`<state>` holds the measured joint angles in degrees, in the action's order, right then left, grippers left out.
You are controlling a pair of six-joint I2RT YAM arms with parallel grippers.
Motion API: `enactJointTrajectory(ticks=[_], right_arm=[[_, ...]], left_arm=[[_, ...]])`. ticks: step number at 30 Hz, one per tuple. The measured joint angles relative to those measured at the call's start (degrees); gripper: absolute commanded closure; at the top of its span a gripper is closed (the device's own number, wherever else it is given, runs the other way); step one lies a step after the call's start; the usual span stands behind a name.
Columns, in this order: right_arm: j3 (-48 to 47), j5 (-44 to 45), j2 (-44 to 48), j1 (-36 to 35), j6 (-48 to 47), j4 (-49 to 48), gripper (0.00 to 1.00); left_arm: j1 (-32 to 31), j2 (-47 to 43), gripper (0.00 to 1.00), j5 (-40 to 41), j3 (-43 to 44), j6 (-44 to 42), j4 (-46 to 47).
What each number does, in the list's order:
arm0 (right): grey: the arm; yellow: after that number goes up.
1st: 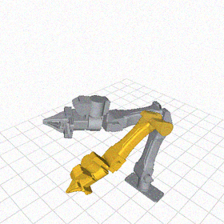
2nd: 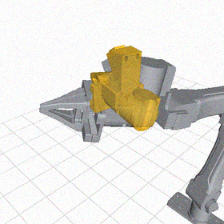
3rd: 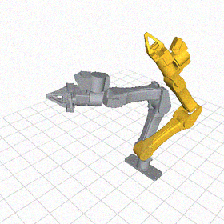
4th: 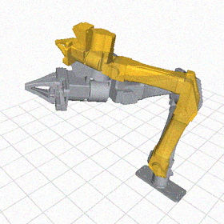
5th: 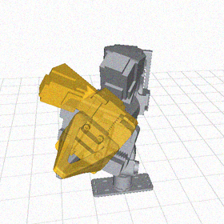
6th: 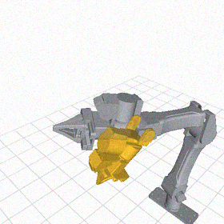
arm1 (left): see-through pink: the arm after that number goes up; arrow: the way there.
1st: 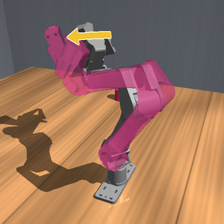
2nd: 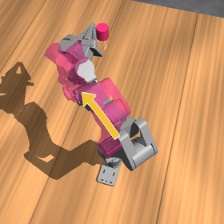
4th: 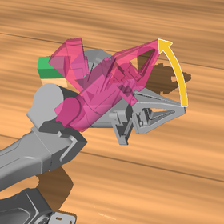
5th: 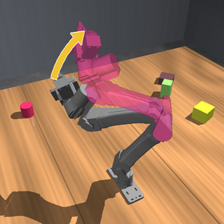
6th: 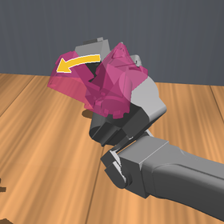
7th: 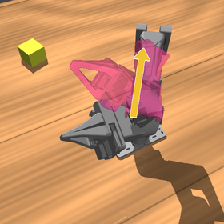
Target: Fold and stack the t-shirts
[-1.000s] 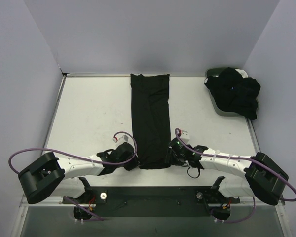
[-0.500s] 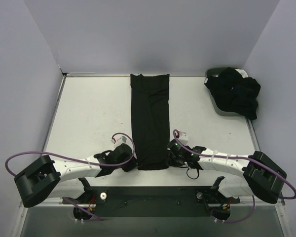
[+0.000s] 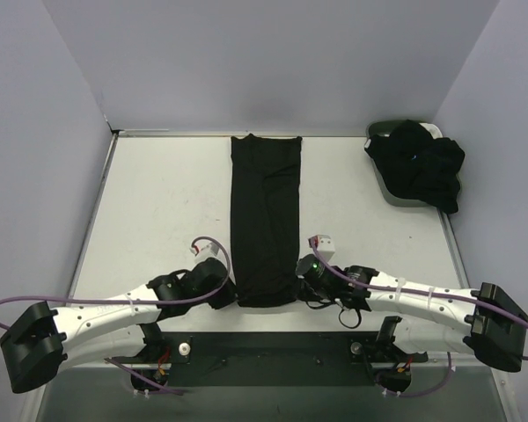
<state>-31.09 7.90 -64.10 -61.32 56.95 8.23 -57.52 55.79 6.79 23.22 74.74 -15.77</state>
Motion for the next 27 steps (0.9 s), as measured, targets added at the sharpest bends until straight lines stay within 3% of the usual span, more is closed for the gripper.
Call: enactJointTrajectory(ticks=[9,14,27], right_arm=[[-2.38,3.1,-0.31,-1.95,0.68,2.69,1.0],[-5.66,5.77,-1.46,-1.55,-0.79,4.02,1.0],[-10.45,5.03,-3.85,6.6,-6.03,3.32,1.0]], left_arm=[[-0.68,-0.52,1.0,1.18,0.59,-0.2,-2.97],[0.0,1.53,1.0,3.34,5.6,-2.29,-5.75],[11.19,5.86,1.0,0.13,10.21,-9.35,-5.35]])
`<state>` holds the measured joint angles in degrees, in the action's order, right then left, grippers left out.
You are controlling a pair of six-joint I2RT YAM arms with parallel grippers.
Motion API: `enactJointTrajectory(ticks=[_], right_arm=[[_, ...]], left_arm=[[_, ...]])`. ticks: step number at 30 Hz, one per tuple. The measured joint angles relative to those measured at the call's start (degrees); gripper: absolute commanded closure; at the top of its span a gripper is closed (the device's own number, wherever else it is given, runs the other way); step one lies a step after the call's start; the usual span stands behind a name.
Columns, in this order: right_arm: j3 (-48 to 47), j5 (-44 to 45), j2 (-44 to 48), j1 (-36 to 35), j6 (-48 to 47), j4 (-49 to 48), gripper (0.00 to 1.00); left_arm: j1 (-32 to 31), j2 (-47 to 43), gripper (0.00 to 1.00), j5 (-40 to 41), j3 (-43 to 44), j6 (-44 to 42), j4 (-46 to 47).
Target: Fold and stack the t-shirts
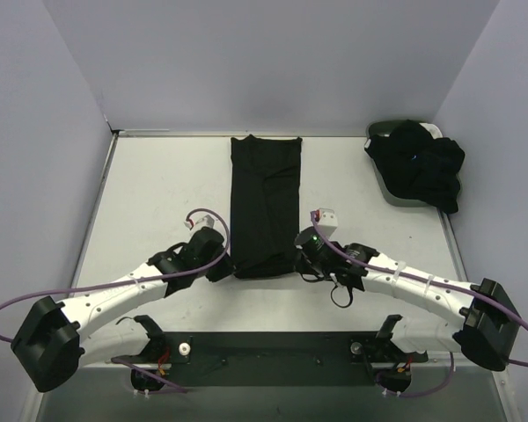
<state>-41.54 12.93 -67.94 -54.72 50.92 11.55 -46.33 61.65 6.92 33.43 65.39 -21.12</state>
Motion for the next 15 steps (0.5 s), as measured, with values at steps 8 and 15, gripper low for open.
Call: enactJointTrajectory(ticks=[8,15], right_arm=[[-3.87,-1.64,-3.61,5.31,-3.63,-0.66,1.0],[-8.07,-3.52,-9.09,10.64,-6.34,-1.2,1.0]], left_arm=[[4.0,7.5,1.0,-2.43,7.32,-4.39,1.14],[6.25,15.32,1.0,-3.45,14.19,-7.39,1.2]])
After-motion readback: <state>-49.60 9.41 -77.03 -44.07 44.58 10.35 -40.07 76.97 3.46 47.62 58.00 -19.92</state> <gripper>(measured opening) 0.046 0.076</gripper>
